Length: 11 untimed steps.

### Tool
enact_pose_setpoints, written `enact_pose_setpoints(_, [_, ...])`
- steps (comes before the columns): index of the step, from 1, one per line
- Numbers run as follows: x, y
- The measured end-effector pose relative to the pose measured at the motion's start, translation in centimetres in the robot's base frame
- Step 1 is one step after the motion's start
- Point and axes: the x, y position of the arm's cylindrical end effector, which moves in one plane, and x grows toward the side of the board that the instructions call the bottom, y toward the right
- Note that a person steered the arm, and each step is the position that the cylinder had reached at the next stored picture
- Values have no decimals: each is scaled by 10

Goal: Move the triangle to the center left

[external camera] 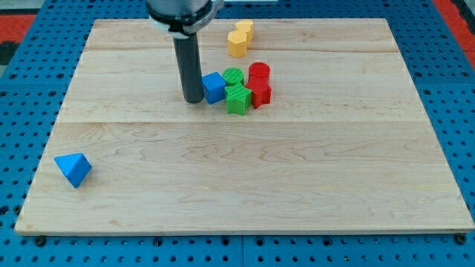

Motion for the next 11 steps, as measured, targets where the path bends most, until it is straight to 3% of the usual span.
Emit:
enact_pose_setpoints(1, [81,15])
enact_pose_setpoints(2, [162,-7])
enact_pose_setpoints(3, [156,-107])
enact_pose_setpoints(4, [129,-162])
enact_pose_setpoints(5, [89,-193])
enact_pose_setpoints(6, [112,-189])
enact_pose_setpoints(7, [120,-229])
enact_pose_setpoints(9, [16,-164])
enact_pose_setpoints(10, [16,-138])
enact_pose_setpoints(11, [76,-108])
